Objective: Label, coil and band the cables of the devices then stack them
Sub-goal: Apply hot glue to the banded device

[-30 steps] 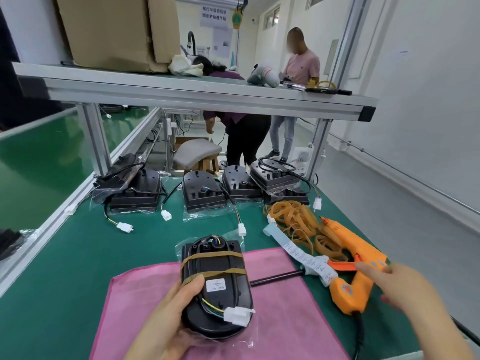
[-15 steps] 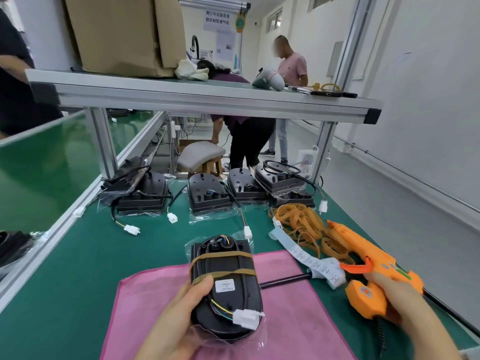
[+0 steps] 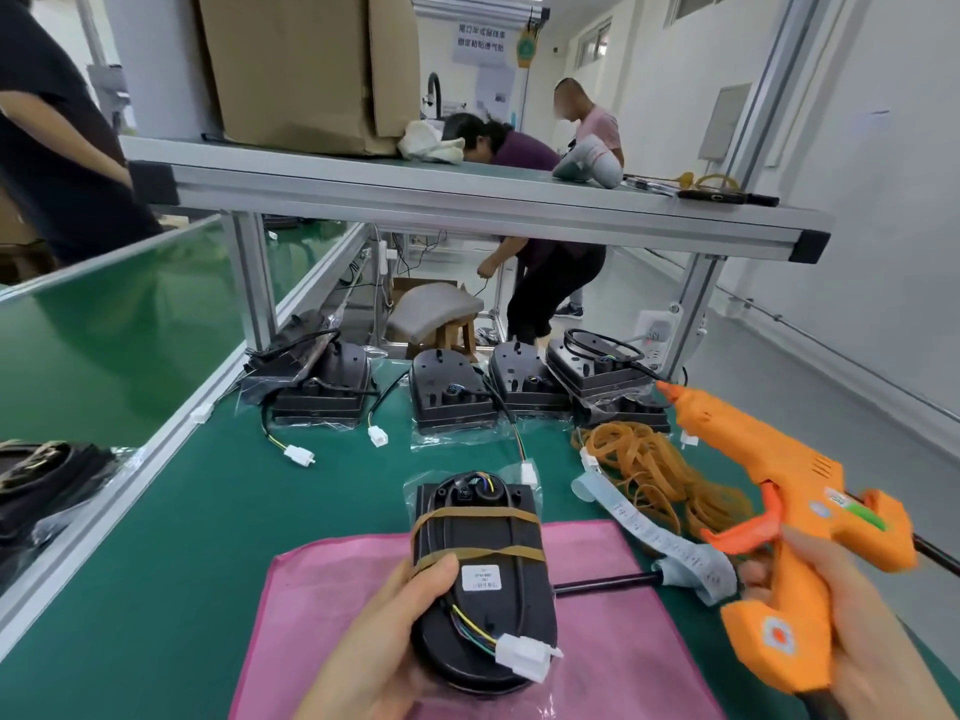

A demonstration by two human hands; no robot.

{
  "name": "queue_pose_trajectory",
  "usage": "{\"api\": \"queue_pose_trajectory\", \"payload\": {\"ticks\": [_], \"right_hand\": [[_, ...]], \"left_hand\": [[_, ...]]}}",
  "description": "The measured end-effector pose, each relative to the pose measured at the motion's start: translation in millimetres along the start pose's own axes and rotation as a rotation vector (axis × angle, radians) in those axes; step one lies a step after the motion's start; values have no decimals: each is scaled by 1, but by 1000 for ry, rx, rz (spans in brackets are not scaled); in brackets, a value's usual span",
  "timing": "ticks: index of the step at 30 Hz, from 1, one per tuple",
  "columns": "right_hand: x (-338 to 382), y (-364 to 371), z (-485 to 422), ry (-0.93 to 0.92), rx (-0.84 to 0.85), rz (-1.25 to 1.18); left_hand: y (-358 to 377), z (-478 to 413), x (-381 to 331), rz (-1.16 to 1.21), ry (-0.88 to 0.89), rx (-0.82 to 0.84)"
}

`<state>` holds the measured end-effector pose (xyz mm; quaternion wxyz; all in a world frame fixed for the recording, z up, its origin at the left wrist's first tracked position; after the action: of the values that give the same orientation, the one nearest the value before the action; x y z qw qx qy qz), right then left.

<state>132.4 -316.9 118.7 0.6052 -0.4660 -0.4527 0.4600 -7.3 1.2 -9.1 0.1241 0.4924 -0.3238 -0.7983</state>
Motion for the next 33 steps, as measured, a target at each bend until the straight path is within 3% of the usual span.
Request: {"api": "queue_pose_trajectory", "payload": {"ticks": [1, 3, 4, 7, 10, 13, 21, 33], "right_hand": [[28, 11, 9, 88, 58, 31], [50, 17, 24, -212, -50, -156], [66, 17, 39, -315, -16, -288], [77, 18, 97, -382, -57, -689], [48, 75, 163, -127, -22, -983], [55, 99, 181, -25, 40, -1253], [60, 94, 188, 107, -58, -1282], [62, 102, 201, 90, -59, -1263]], "left_hand": [[-1, 0, 0, 0, -5, -18], [-4, 1, -1, -35, 1, -34], [-4, 2, -3, -49, 6, -38], [-3, 3, -8, -77, 22, -45], [-4, 2, -11, -73, 24, -57], [-4, 0, -14, -85, 15, -60], [-6, -10, -17, -73, 25, -105], [-12, -20, -10, -23, -9, -133]]}}
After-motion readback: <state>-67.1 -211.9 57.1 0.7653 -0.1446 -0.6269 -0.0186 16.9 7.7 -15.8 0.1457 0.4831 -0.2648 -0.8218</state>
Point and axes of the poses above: each hand's wrist, its own z-axis away from the middle knuckle, its own y-axis out of the palm, x = y × z, the point moved 8 cm from there along -z, towards the middle knuckle, and after that the axes turned 4 degrees about z, right-handed, at the moved point
